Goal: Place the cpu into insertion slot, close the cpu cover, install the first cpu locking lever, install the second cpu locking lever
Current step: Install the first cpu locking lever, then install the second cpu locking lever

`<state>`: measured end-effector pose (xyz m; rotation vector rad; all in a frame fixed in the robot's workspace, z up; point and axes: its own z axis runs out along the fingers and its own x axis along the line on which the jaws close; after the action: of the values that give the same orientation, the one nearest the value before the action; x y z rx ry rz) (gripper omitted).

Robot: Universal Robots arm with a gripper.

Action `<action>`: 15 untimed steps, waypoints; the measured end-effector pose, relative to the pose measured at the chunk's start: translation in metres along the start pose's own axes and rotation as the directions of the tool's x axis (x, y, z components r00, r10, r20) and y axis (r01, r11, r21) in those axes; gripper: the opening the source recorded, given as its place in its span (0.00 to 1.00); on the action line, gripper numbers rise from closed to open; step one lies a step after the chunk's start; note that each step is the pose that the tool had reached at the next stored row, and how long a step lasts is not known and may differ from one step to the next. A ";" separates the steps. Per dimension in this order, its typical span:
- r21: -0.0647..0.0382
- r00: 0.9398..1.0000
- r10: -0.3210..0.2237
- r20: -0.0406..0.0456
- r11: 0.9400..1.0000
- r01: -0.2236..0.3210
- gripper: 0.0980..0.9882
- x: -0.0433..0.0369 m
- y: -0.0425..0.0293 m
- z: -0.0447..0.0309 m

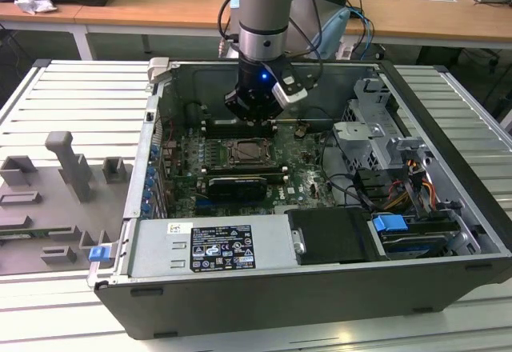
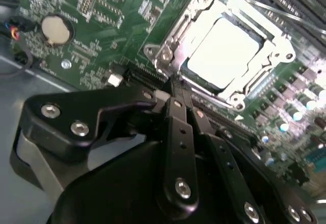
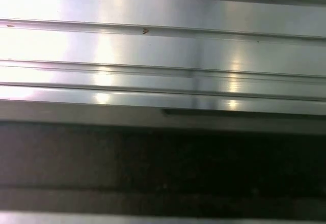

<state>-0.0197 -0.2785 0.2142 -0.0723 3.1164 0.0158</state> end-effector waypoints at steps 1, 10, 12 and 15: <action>0.000 1.000 0.000 0.000 1.000 0.000 0.01 0.0000 -0.0005 0.0000; 0.000 1.000 0.000 0.000 1.000 0.000 0.01 0.0002 -0.0044 0.0000; 0.000 1.000 0.000 0.000 1.000 0.000 0.01 0.0002 -0.0053 -0.0001; 0.000 1.000 0.000 0.000 1.000 0.000 0.01 0.0003 -0.0068 -0.0001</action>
<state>-0.0197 -0.2853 0.2141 -0.0722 3.1165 0.0155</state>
